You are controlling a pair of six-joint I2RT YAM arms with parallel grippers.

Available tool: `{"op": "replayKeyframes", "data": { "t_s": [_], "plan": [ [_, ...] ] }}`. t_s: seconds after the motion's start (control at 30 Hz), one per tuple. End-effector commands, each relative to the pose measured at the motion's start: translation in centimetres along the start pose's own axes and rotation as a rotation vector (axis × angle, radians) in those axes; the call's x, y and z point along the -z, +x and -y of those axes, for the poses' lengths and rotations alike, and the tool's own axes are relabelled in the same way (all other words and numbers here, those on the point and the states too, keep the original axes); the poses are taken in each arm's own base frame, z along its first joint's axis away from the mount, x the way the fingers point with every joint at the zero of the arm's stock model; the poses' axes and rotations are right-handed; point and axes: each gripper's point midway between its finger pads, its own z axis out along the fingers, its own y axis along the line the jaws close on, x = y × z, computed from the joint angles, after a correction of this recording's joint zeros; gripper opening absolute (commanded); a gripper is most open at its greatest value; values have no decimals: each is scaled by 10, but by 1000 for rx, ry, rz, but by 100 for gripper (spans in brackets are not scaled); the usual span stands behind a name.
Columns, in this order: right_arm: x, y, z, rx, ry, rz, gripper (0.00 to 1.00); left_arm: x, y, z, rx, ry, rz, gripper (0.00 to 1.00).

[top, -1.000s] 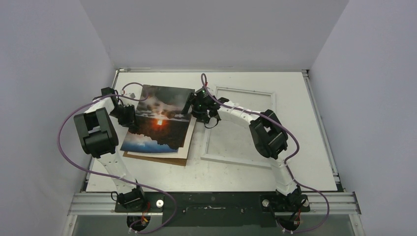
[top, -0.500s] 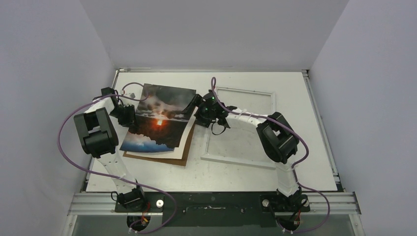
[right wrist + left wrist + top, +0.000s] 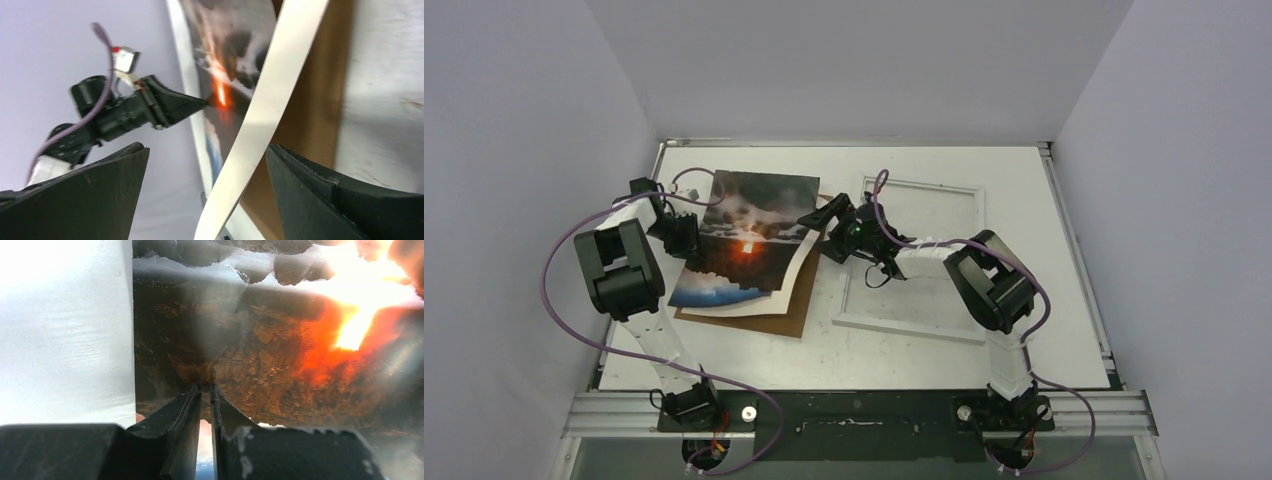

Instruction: Put the photo into the frame

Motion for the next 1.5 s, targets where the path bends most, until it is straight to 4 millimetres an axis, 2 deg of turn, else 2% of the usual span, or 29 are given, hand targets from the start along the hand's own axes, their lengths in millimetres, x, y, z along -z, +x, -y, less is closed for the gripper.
{"op": "replayKeyframes", "data": {
  "t_s": [0.0, 0.27, 0.47, 0.6, 0.73, 0.87, 0.97, 1.0, 1.17, 1.3, 1.37, 1.47],
  "plan": [
    [29, -7, -97, 11, -317, 19, 91, -19, 19, -4, -8, 7, -71, 13],
    [27, -1, -102, -4, -362, -14, 91, -21, 20, -5, -4, 7, -76, 13],
    [33, -2, -102, -6, -355, -5, 91, -20, 19, -5, -4, 5, -78, 13],
    [37, 4, -100, -30, -378, -9, 91, -20, 20, -4, 0, 8, -78, 13],
    [44, 3, -109, -38, -416, 8, 90, -21, 20, -5, -1, 8, -80, 12],
    [34, 5, -109, 27, -336, -3, 92, -20, 19, -5, -3, 7, -78, 12],
    [24, 8, -95, 70, -234, -9, 97, -19, 18, -4, -2, 9, -78, 12],
    [21, 8, -91, 88, -199, -11, 96, -20, 18, -4, 0, 10, -79, 12],
    [13, 6, -75, 161, -80, 7, 67, -18, 18, -3, -1, 12, -79, 12],
    [8, 5, -75, 223, -32, 18, 41, -9, 15, 3, 10, 42, -74, 14],
    [7, 4, -77, 262, -14, 26, 30, 2, 11, 8, 27, 80, -67, 18],
    [9, 1, -84, 305, 2, 40, 20, 25, -1, 17, 38, 127, -32, 29]
  ]
}}
